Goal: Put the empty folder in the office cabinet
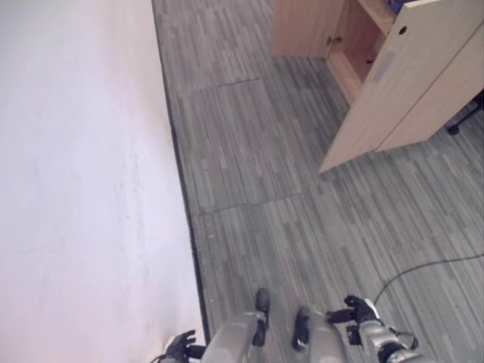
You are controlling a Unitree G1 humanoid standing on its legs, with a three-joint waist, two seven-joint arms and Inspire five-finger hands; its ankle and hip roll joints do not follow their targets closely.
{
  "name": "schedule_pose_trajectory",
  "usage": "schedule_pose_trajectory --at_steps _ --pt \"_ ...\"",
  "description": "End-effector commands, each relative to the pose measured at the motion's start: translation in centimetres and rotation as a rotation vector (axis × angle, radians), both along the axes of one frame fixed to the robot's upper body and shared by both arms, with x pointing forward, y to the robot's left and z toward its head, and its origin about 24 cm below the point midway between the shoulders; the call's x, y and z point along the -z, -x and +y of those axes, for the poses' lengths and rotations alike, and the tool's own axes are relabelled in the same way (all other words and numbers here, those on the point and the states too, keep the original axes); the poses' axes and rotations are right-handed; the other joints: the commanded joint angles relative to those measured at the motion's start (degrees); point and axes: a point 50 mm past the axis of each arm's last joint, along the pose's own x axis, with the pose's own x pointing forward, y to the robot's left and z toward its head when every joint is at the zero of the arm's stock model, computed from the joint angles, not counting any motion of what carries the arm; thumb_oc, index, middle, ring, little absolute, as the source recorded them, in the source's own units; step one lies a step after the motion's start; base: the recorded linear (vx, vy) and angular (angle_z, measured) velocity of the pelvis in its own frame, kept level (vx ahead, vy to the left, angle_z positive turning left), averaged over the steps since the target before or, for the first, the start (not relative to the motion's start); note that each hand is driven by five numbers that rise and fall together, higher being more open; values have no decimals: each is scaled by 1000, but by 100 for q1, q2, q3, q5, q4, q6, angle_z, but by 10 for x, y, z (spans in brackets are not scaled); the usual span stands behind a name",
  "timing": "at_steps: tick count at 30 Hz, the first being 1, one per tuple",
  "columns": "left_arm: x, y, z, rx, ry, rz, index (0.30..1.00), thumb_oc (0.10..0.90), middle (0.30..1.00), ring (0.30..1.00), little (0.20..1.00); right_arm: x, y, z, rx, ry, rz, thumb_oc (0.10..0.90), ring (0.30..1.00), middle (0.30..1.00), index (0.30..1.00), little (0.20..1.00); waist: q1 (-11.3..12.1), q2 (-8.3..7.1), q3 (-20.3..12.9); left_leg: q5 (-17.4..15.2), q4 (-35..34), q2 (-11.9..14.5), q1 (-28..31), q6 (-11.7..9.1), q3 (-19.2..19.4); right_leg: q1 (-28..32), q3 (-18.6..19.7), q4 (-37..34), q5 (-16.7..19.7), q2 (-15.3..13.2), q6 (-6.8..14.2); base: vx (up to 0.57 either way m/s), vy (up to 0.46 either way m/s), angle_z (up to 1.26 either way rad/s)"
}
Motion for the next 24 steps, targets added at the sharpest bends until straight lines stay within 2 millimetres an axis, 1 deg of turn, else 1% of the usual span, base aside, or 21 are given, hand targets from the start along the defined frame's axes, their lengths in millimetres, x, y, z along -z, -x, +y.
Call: schedule_pose_trajectory --at_steps 1,2,3,4,7,8,10,11,12,13,14,15,16,17,18,19,20,21,22,23,24 --pt "2 32 22 -75 -62 77 900 800 900 900 900 11 38 -19 37 37 109 800 900 900 900 900 -187 7 -121 -619 -75 110 636 -531 -589 -176 333 -1251 1355 61 158 275 -210 32" --pt "2 31 22 -83 -58 73 900 800 900 900 900 13 42 -19 29 46 125 800 900 900 900 900 -210 -36 -114 -680 -60 62 734 -547 -700 -168 448 -1410 1444 112 193 240 -160 28" --pt "2 30 23 -79 -63 76 900 800 900 900 900 16 51 -19 29 38 145 800 900 900 900 900 -197 -117 -152 -726 -42 -4 752 -573 -753 -64 437 -1673 1475 76 210 219 -151 32" --pt "2 32 24 -87 -69 80 900 800 900 900 900 16 53 -21 32 39 155 800 900 900 900 900 -186 -150 -158 -760 -6 -24 755 -572 -741 8 336 -1675 1541 23 188 229 -155 37" --pt "4 37 21 -106 -55 92 900 800 900 900 900 21 69 -26 23 56 232 800 900 900 900 900 -155 -187 -351 -803 -127 104 928 -644 -942 230 189 -1635 1516 61 120 237 -162 48" --pt "3 37 21 -106 -55 92 900 800 900 900 900 21 69 -26 23 56 232 800 900 900 900 900 -165 -197 -366 -787 -133 92 909 -642 -949 214 185 -1640 1524 49 123 215 -146 52" --pt "4 38 20 -99 -57 101 900 800 900 900 900 23 77 -27 17 60 265 800 900 900 900 900 -144 -188 -422 -773 -292 252 1047 -722 -1105 306 43 -1446 1343 114 42 275 -222 55" --pt "3 37 21 -103 -62 97 900 800 900 900 900 22 76 -28 20 59 259 800 900 900 900 900 -143 -182 -422 -748 -338 308 1061 -752 -1186 284 -6 -1347 1241 138 -8 187 -176 33" --pt "3 37 21 -103 -62 97 900 800 900 900 900 22 76 -28 20 59 258 800 900 900 900 900 -155 -191 -438 -732 -341 296 1038 -750 -1196 267 -13 -1352 1249 125 -5 178 -188 44" --pt "3 33 22 -104 -63 86 900 800 900 900 900 21 72 -27 27 51 243 800 900 900 900 900 -147 -172 -427 -734 -429 402 1095 -791 -1288 194 -60 -1128 1059 189 -85 115 -113 48" --pt "3 33 22 -105 -63 86 900 800 900 900 900 21 72 -27 27 50 242 800 900 900 900 900 -157 -180 -441 -719 -432 391 1073 -789 -1296 179 -65 -1135 1069 177 -83 170 -170 50" --pt "3 33 22 -105 -64 84 900 800 900 900 900 21 72 -27 35 48 236 800 900 900 900 900 -168 -182 -460 -736 -430 443 1063 -811 -1320 138 -63 -1021 970 209 -121 203 -186 35" --pt "2 32 22 -97 -70 83 900 800 900 900 900 21 75 -29 56 44 235 800 900 900 900 900 -196 -197 -507 -857 -339 559 1127 -892 -1323 213 -39 -915 714 307 -225 276 -248 25" --pt "2 30 22 -88 -72 81 900 800 900 900 900 22 76 -30 65 46 238 800 900 900 900 900 -187 -201 -500 -901 -186 611 1129 -938 -1279 308 -25 -890 617 358 -285 220 -191 27" --pt "2 30 22 -88 -72 81 900 800 900 900 900 22 76 -29 65 45 238 800 900 900 900 900 -197 -208 -512 -887 -187 601 1109 -935 -1287 296 -31 -900 629 348 -282 172 -203 25" --pt "1 27 22 -71 -75 71 900 800 900 900 900 22 82 -32 87 53 252 800 900 900 900 900 -179 -260 -459 -670 679 647 857 -1052 -1131 599 -66 -951 528 457 -418 127 -189 23" --pt "1 25 21 -67 -74 65 900 800 900 900 900 22 83 -33 93 57 252 800 900 900 900 900 -166 -278 -425 -565 1079 654 682 -1050 -1062 708 -95 -990 487 481 -478 151 -256 33" --pt "0 21 21 -68 -73 51 900 800 900 900 900 22 83 -35 98 61 251 800 900 900 900 900 -143 -294 -368 -372 1533 651 409 -1022 -1004 824 -122 -1044 448 514 -540 44 -112 24" --pt "0 21 21 -68 -73 51 900 800 900 900 900 22 83 -35 98 61 250 800 900 900 900 900 -145 -291 -371 -376 1543 653 400 -1022 -1007 821 -126 -1044 448 516 -541 47 -107 27" --pt "0 20 20 -67 -70 46 900 800 900 900 900 21 83 -36 101 65 251 800 900 900 900 900 -119 -299 -338 -309 1692 643 247 -985 -947 933 -135 -1103 398 533 -571 113 -106 7" --pt "0 22 21 -70 -72 52 900 800 900 900 900 21 84 -38 104 71 255 800 900 900 900 900 -69 -330 -348 -368 1671 583 -59 -924 -853 1077 -144 -1179 330 518 -576 171 -123 17"
